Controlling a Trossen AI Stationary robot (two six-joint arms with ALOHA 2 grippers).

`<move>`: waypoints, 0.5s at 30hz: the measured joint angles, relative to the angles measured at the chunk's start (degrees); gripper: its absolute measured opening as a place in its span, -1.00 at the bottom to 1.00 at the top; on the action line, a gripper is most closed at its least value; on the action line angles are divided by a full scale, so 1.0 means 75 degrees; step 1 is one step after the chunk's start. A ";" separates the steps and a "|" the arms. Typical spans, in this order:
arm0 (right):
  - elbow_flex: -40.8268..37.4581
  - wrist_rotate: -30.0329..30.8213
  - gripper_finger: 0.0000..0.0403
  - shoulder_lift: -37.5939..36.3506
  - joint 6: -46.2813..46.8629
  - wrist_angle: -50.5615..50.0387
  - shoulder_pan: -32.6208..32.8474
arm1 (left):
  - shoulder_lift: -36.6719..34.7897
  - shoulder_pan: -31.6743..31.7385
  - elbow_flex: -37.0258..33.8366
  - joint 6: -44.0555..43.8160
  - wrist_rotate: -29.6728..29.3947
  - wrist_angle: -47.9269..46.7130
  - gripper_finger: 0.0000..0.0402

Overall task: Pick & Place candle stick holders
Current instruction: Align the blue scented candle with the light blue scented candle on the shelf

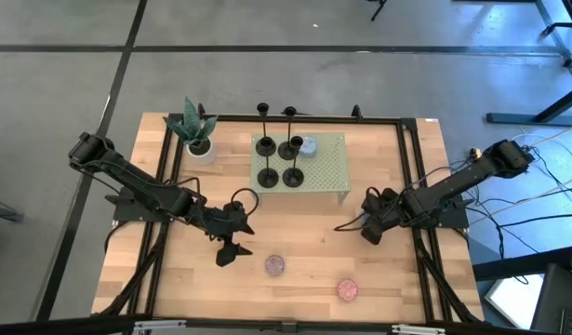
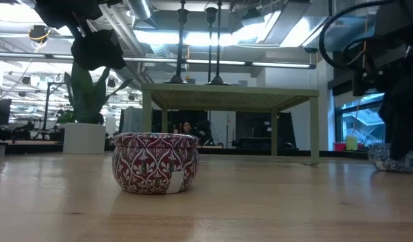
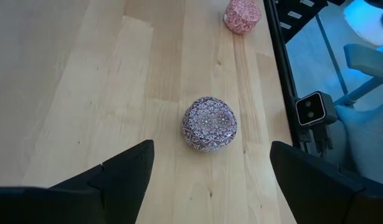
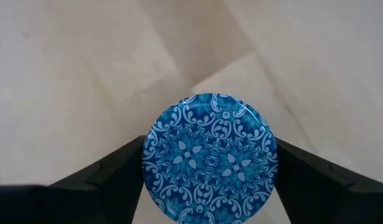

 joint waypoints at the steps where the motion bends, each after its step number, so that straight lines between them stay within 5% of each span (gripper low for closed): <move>1: 0.0107 -0.0043 0.52 0.0000 -0.0056 -0.0027 0.0003 | -0.0001 -0.0001 0.0000 0.0011 0.0000 0.0000 0.58; 8: 0.1464 0.0079 0.50 0.0000 -0.0618 -0.0087 0.0003 | 0.0001 0.0000 0.0000 0.0029 0.0003 -0.0001 0.58; 15: 0.3166 0.1438 0.53 -0.0008 -0.2020 -0.0055 -0.0068 | -0.0001 0.0000 0.0000 0.0026 0.0004 0.0000 0.58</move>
